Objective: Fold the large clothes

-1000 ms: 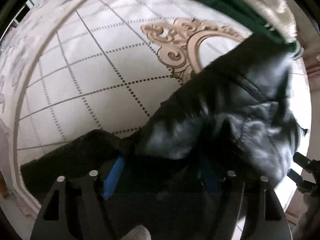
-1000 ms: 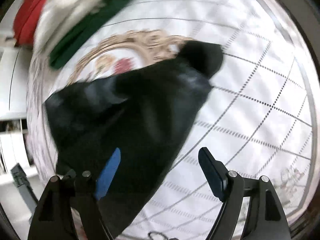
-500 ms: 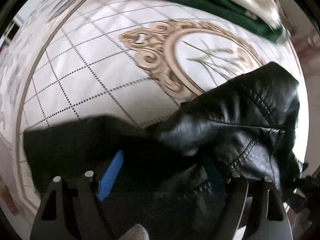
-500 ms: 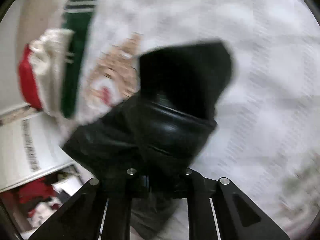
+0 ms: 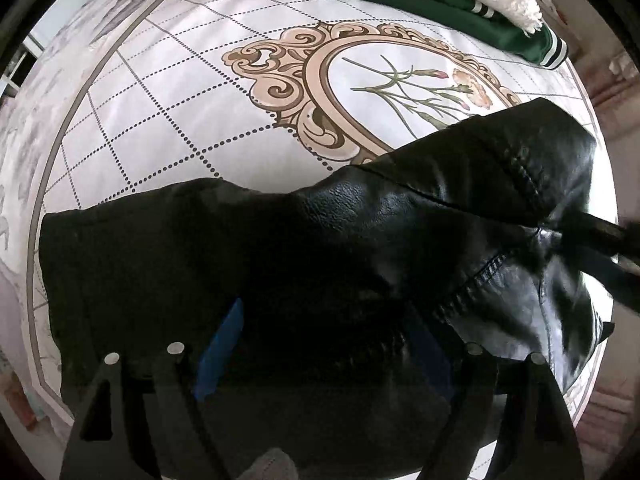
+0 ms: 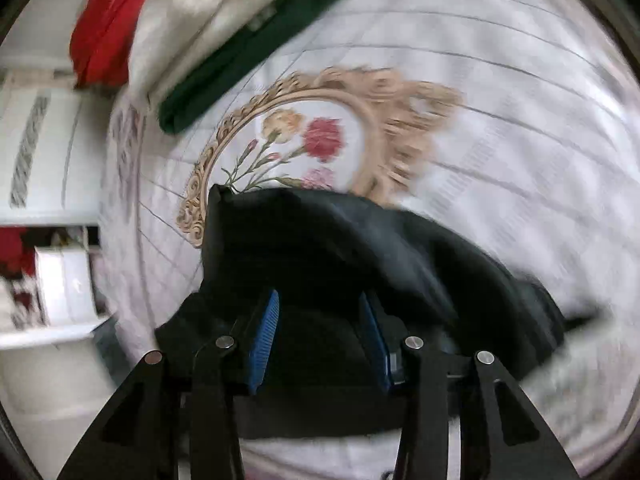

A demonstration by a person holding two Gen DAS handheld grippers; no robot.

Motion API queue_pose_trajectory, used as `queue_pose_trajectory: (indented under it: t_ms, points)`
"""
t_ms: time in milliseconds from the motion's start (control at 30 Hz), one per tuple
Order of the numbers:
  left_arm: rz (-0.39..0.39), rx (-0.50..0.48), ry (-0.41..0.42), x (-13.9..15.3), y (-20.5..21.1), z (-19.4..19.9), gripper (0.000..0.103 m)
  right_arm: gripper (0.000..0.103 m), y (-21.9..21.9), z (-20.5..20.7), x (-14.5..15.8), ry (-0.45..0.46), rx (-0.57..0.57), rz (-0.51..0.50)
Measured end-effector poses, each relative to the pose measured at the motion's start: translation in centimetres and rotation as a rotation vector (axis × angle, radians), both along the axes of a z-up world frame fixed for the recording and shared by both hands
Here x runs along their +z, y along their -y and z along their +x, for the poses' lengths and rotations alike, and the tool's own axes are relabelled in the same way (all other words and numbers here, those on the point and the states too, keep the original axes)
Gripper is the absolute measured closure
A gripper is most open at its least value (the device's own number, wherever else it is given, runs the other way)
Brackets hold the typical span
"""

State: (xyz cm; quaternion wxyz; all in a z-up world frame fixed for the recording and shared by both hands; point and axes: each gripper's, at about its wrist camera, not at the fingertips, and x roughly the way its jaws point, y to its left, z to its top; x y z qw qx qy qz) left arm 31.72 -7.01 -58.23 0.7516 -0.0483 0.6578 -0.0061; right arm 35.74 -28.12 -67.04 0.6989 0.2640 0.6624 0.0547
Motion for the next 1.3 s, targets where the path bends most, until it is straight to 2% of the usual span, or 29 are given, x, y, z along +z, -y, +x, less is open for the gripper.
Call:
queue_pose_trajectory:
  t_ms: [100, 200, 333, 467, 533, 567, 600, 700, 800, 833, 900, 1000, 1067, 1100, 1133, 1167, 1200, 1300]
  points:
    - [0.0, -0.001, 0.012, -0.1, -0.5, -0.1, 0.02, 0.06, -0.9, 2.7, -4.2, -0.101, 0.042, -0.061]
    - [-0.003, 0.001, 0.009, -0.3, -0.4, -0.2, 0.019, 0.06, -0.5, 3.4, -4.8, -0.131, 0.036, -0.055]
    - [-0.01, 0.006, 0.004, 0.3, -0.6, -0.7, 0.019, 0.06, 1.1, 2.2, -2.7, -0.125, 0.012, -0.04]
    - [0.028, 0.033, 0.021, 2.7, -2.1, -2.2, 0.019, 0.057, 2.7, -2.7, 2.4, -0.048, 0.0, -0.065]
    - [0.024, 0.058, 0.023, 3.3, -3.0, -2.7, 0.019, 0.041, 4.1, -5.8, 3.5, -0.052, -0.035, -0.081]
    - [0.022, 0.065, 0.011, 3.1, -3.5, -2.9, 0.019, 0.024, 4.9, -7.4, 3.6, -0.057, -0.065, -0.074]
    - [0.028, 0.066, -0.002, 2.6, -4.0, -2.9, 0.019, 0.015, 5.8, -9.1, 3.2, -0.065, -0.098, -0.056]
    - [0.02, 0.076, -0.057, -0.1, -3.8, -2.9, 0.019, 0.015, 9.2, -13.5, 0.3, -0.098, -0.223, 0.013]
    - [0.016, 0.08, -0.059, -0.7, -3.8, -2.8, 0.018, 0.015, 11.8, -15.5, -4.6, -0.104, -0.348, 0.165]
    - [0.023, 0.074, -0.057, -0.8, -3.8, -2.9, 0.017, 0.015, 12.2, -15.8, -6.1, -0.074, -0.391, 0.268]
    - [0.022, 0.071, -0.052, -0.8, -3.8, -3.1, 0.017, 0.013, 12.7, -16.0, -7.8, 0.024, -0.459, 0.412]
    - [0.021, 0.06, -0.05, -1.0, -3.6, -3.0, 0.016, 0.013, 12.7, -15.1, -8.9, 0.111, -0.522, 0.521]
    - [0.021, 0.055, -0.055, -1.6, -3.9, -1.7, 0.013, 0.013, 12.0, -14.0, -9.6, 0.131, -0.514, 0.567]
    - [0.024, 0.053, -0.055, -1.7, -3.9, -1.6, 0.011, 0.016, 11.8, -13.7, -9.8, 0.14, -0.518, 0.583]
    - [0.028, 0.053, -0.05, -2.0, -4.0, -0.9, 0.011, 0.026, 11.5, -13.3, -9.8, 0.141, -0.519, 0.584]
    - [0.04, 0.051, -0.042, -2.2, -4.5, -0.4, 0.01, 0.068, 11.0, -12.9, -9.8, 0.123, -0.502, 0.551]
    - [0.044, 0.048, -0.047, -2.3, -4.5, -0.2, 0.008, 0.08, 10.7, -12.7, -9.7, 0.129, -0.494, 0.549]
    - [0.05, 0.038, -0.044, -2.5, -4.6, 0.1, 0.005, 0.084, 10.5, -12.7, -7.9, 0.148, -0.493, 0.502]
